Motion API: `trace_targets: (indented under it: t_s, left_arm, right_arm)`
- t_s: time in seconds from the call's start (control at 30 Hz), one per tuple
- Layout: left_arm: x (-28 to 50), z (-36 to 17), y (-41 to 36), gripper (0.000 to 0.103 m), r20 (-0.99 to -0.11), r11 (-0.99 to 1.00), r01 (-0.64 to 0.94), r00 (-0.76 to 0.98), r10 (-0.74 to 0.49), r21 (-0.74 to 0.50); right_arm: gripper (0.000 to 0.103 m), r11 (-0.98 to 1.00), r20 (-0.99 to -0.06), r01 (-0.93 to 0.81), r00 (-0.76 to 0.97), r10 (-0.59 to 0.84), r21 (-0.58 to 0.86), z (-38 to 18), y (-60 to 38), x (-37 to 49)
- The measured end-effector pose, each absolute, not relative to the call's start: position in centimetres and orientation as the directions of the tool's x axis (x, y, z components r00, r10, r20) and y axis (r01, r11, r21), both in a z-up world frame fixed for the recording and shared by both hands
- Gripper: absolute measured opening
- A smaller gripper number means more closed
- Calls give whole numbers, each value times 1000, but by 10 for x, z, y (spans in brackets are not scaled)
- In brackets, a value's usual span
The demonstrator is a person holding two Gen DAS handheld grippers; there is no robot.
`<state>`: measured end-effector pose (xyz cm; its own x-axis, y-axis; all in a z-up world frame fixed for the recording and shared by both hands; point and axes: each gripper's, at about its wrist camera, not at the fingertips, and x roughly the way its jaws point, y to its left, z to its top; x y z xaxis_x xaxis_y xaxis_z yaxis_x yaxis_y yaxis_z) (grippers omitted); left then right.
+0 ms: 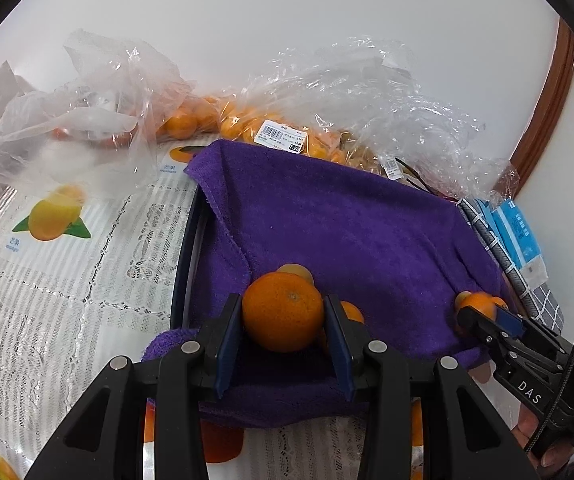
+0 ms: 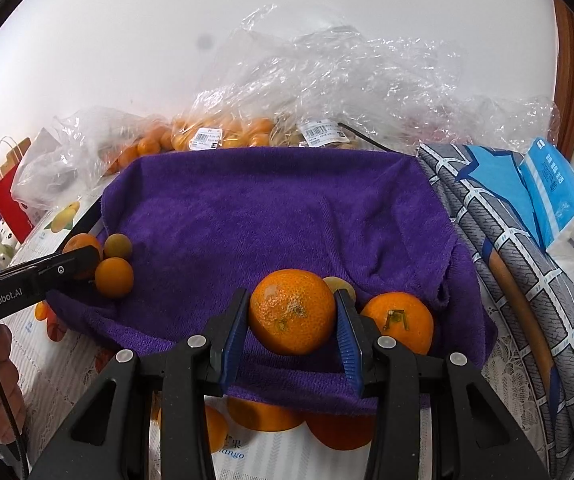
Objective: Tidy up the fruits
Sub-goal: 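Carry both oranges over the purple towel with both tools, then open both tools to release the oranges onto the purple towel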
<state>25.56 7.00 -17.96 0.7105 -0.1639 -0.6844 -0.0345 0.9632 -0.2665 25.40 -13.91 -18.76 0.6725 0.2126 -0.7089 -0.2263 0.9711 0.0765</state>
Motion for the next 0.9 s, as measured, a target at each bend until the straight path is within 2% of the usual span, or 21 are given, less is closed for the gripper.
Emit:
trace_targets:
  t_s: [0.23,0.43,0.57,0.73,0.9]
  left_arm:
    - [254,-177,70,39,-677,965,-37,720,-156,-261]
    - [248,-167,70,45,-652,969,-35,745,-138,-245]
    - [247,-163,72,45,-660,967,-51,739,-130,-249]
    - [244,-162,78,46,-640,946,-14,740,-208,-324]
    - [237,-154,86,44,-605,939,-23,770,-201,-342]
  right_arm:
    - [52,973,-700,-217,682,212,83,-185,-142,252]
    - [52,979,-673,-200,720,171,35,-179,-141,243]
    - [52,983,-643,-185,754,134,-12,-173,-141,236]
    - [52,987,-629,-156,763,146,40,-165,-149,228]
    - [52,994,-625,-107,775,96,21,-156,-150,213]
